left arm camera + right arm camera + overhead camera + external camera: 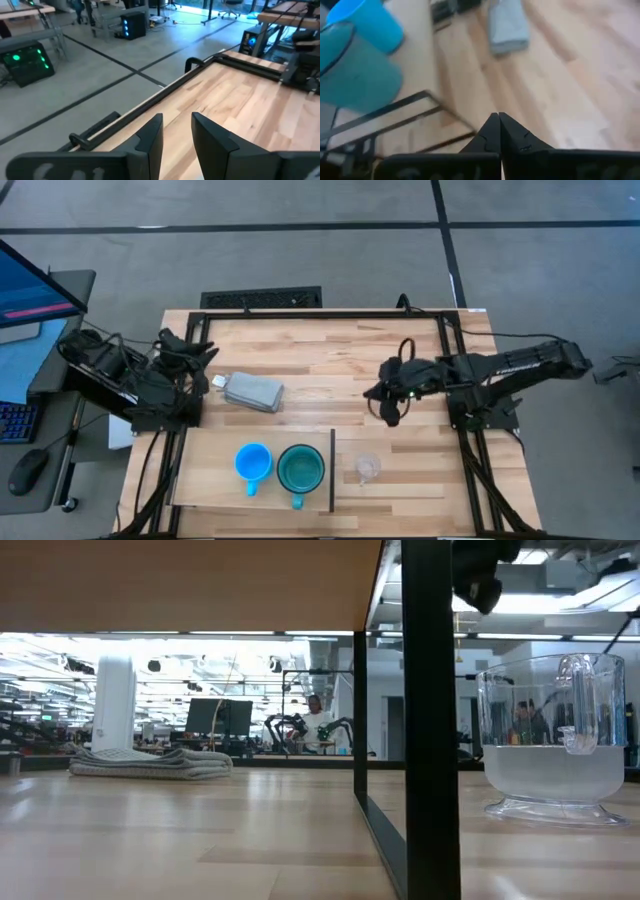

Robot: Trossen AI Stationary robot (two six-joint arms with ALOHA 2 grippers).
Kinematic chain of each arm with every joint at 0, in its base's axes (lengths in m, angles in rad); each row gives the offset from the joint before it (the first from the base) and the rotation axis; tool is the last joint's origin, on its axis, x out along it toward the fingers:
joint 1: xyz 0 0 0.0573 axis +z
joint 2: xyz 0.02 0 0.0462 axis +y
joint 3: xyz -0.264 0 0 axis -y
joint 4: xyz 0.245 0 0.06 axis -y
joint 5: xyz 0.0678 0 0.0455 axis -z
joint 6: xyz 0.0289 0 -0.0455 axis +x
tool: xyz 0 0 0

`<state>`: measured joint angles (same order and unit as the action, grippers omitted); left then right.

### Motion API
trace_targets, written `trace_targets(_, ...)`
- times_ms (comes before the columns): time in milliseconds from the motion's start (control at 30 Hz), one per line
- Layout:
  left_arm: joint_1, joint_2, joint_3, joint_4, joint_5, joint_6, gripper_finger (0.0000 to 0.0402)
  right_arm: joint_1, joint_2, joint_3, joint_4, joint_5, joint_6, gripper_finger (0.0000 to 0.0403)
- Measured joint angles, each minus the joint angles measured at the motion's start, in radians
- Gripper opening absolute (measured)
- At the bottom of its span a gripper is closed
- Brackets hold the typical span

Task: Stack small to large cups/mugs on shelf
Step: Put the transparent mug on the shelf

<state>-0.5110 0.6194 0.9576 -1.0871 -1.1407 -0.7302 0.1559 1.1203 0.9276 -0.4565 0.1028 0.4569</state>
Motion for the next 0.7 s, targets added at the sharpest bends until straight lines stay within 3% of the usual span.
trace_targets(200,0.000,-0.030,-0.113,0.009,-0.010,-0.089,0.0093,0.111,0.062,0.109,-0.213,0.000,0.095,0.0014)
trace_targets(367,0.000,-0.079,-0.200,0.092,-0.008,-0.095,0.0093,0.162,0.064,0.111,-0.217,-0.006,0.122,0.0017)
trace_targets(533,0.000,-0.118,-0.266,0.219,-0.031,0.000,0.0093,0.171,0.064,0.111,-0.212,-0.051,0.168,0.0030)
trace_targets(700,0.000,-0.123,-0.280,0.238,-0.056,-0.004,0.0093,0.162,0.064,0.112,-0.225,-0.079,0.215,0.0050)
